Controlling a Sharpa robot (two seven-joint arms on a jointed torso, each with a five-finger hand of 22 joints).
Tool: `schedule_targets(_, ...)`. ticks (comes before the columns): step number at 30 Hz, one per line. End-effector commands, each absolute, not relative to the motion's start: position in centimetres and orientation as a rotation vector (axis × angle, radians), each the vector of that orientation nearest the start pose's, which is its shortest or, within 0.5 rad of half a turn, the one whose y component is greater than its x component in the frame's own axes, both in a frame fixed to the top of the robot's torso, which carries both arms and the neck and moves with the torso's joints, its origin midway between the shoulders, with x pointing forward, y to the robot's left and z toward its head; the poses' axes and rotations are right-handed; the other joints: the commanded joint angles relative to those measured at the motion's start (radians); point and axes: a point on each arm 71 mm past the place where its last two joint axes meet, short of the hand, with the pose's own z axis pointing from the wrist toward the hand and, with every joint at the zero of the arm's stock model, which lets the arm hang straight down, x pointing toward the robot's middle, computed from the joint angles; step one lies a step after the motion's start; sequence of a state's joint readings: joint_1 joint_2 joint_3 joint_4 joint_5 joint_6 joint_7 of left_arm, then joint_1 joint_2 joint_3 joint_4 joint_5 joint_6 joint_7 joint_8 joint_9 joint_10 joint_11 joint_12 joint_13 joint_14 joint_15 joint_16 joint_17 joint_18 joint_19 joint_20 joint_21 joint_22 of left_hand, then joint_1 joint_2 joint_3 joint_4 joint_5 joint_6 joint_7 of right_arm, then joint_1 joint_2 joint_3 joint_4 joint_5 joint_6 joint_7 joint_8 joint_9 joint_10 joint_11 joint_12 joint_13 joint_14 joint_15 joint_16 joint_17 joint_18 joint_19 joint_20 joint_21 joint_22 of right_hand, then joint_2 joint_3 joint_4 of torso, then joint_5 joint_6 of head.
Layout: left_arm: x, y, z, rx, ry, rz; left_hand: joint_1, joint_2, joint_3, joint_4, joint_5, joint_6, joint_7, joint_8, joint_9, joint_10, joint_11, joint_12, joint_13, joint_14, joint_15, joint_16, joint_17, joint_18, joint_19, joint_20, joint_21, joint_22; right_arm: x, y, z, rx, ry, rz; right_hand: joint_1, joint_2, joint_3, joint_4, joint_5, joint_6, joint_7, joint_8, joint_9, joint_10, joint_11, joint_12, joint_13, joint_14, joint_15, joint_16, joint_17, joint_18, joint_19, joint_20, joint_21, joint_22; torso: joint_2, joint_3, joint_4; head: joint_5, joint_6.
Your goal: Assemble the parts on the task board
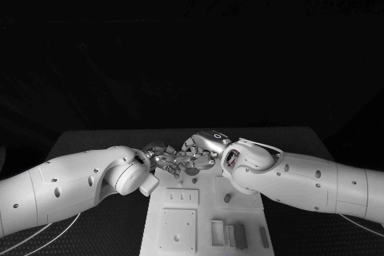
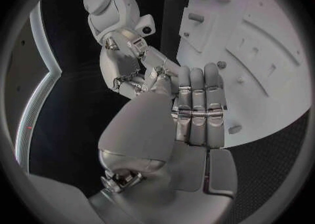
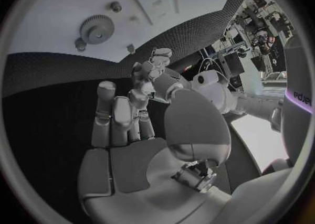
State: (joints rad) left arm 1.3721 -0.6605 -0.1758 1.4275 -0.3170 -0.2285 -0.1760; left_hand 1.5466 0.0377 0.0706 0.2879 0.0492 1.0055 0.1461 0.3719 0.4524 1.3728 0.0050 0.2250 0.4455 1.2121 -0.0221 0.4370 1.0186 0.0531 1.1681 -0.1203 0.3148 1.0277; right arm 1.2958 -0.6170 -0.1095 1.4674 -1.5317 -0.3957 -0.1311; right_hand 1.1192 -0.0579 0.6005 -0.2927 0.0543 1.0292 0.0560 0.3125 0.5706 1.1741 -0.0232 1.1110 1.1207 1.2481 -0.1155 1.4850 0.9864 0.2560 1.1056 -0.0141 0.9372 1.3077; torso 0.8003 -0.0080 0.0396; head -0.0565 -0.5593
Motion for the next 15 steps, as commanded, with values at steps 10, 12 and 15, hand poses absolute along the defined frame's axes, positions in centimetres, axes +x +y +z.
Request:
schedule_targets(10, 50.77, 14.31, -17.70, -0.811, 2.039, -1.139, -0.027, -0.005, -0.022, 0.002, 0.000, 0.074, -0.067, 0.015, 0.039, -0.007, -0.012, 0.057, 0.057, 0.002, -0.013, 0.048, 0.041, 0.015, 0.012, -0.011, 0.029, 0.055, 49.45, -10.73, -16.16, -0.311, 1.528, 0.691, -0.003, 0.009, 0.003, 0.001, 0.003, 0.038, 0.028, 0.021, 0.000, 0.010, -0.002, -0.002, 0.001, 0.007, -0.005, 0.005, 0.004, 0.006, 0.003, -0.008, 0.004, 0.016, 0.000, 0.0004, -0.0004, -0.001, -0.002)
schedule_targets(12, 50.78, 14.31, -17.71, -0.815, 2.039, -1.140, -0.032, -0.009, -0.024, 0.002, 0.000, 0.070, -0.066, 0.014, 0.041, -0.012, -0.011, 0.059, 0.060, -0.001, -0.012, 0.049, 0.042, 0.014, 0.010, -0.011, 0.028, 0.057, 49.44, -10.72, -16.17, -0.309, 1.529, 0.692, -0.003, 0.008, 0.003, 0.001, 0.003, 0.039, 0.028, 0.021, 0.000, 0.010, -0.002, -0.002, 0.001, 0.008, -0.005, 0.005, 0.005, 0.006, 0.003, -0.008, 0.004, 0.016, 0.000, 0.0003, -0.0005, -0.002, -0.002)
schedule_targets(15, 50.76, 14.28, -17.72, -0.816, 2.043, -1.142, -0.040, -0.017, -0.024, 0.003, 0.000, 0.057, -0.060, 0.007, 0.044, -0.030, -0.005, 0.059, 0.064, -0.015, -0.008, 0.045, 0.039, 0.012, -0.001, -0.008, 0.022, 0.060, 49.42, -10.70, -16.17, -0.308, 1.529, 0.694, -0.003, 0.008, 0.003, 0.001, 0.003, 0.039, 0.028, 0.022, 0.000, 0.010, -0.002, -0.002, 0.001, 0.008, -0.005, 0.005, 0.005, 0.006, 0.003, -0.008, 0.004, 0.016, 0.000, 0.0003, -0.0004, -0.002, -0.003)
